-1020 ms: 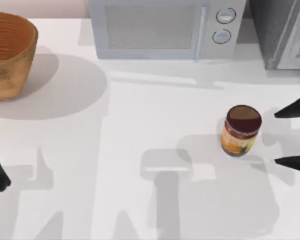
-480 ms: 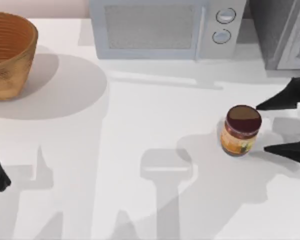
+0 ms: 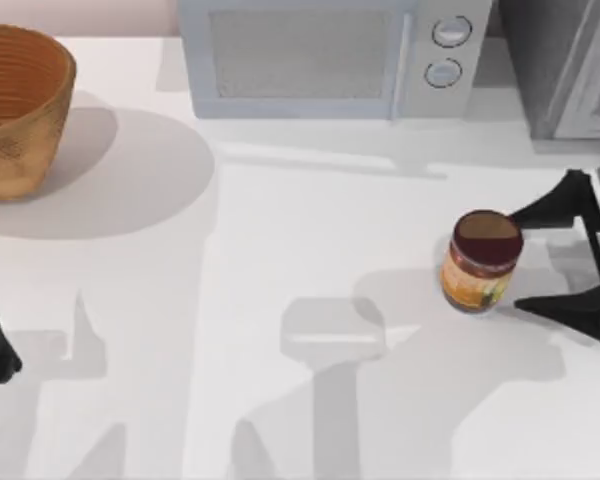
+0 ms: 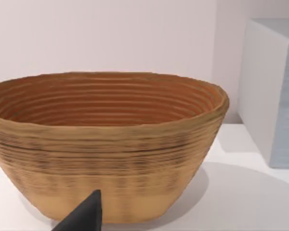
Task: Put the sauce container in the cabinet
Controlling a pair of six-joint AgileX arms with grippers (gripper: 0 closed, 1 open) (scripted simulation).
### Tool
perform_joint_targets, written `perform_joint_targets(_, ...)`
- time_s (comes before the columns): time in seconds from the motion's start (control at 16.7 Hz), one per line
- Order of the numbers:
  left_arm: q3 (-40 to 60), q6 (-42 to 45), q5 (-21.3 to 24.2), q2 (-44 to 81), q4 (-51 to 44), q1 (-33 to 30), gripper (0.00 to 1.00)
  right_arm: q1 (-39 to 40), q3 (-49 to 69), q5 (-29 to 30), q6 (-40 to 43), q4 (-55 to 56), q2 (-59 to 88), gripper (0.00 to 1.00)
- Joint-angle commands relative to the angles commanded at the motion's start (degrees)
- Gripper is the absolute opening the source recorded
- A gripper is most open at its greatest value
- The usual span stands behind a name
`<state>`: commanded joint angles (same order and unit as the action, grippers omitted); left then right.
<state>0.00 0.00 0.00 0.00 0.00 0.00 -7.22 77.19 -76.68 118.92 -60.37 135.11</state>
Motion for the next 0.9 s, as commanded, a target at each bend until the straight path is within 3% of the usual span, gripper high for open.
perform_joint_targets(0.54, 0.0, 0.0, 0.0, 0.0, 0.0, 0.0, 1.0, 0.48, -0.56, -0.24, -1.67, 1.91, -0.27, 1.0)
perform_joint_targets(0.9, 0.0, 0.0, 0.0, 0.0, 0.0, 0.0, 1.0, 3.93, -6.14, -1.37, -17.97, 21.49, -2.3, 1.0)
